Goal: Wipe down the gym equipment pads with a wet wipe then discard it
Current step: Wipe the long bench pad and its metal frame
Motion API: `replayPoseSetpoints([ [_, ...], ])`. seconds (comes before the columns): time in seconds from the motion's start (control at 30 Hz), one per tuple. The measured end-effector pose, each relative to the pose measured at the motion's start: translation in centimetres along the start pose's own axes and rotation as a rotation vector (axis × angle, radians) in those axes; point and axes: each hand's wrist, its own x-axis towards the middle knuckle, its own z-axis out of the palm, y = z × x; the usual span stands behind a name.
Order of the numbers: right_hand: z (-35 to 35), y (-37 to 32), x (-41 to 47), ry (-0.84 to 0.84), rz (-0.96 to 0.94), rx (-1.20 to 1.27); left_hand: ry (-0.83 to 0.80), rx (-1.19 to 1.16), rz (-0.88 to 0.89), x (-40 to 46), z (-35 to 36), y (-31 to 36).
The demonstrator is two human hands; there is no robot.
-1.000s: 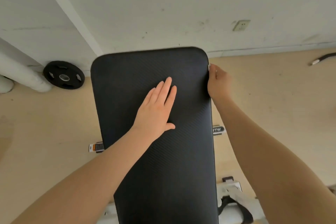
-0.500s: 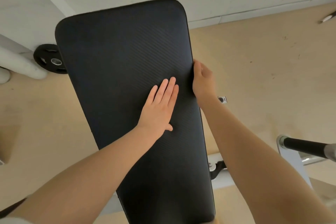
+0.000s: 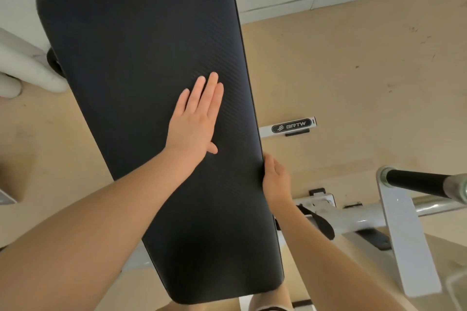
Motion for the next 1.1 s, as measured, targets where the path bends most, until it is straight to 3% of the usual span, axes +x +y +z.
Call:
replayPoseSetpoints([
  [0.17, 1.8, -7.7, 3.2, -0.013, -0.179, 0.241, 0.001, 0.030, -0.056, -0.2, 0.0, 0.9],
  [0.27, 1.3, -8.7, 3.1, -0.091, -0.260, 0.291, 0.052, -0.018, -0.115, -1.2, 0.3, 1.7],
  [0.4, -1.1, -1.8, 0.4, -0.116, -0.285, 0.032, 0.232, -0.080, -0.043, -4.3, 2.5, 4.6],
  [0.6, -3.2, 10.1, -4.3, -0.165, 0.066, -0.099, 0.133, -0.153, 0.103, -10.5, 6.3, 9.2],
  [0.73, -2.5, 9.8, -3.8, -0.127, 0.252, 0.077, 0.015, -0.141, 0.175, -13.8, 8.5, 10.6],
  [0.93, -1.6, 4.8, -1.8, -0.157, -0.085, 0.147, -0.057, -0.007, 0.303, -15.9, 10.9, 13.0],
  [1.1, -3.6, 14.7, -5.5, -0.121, -0.024, -0.001, -0.064, 0.167, 0.433, -17.8, 13.2, 14.2],
])
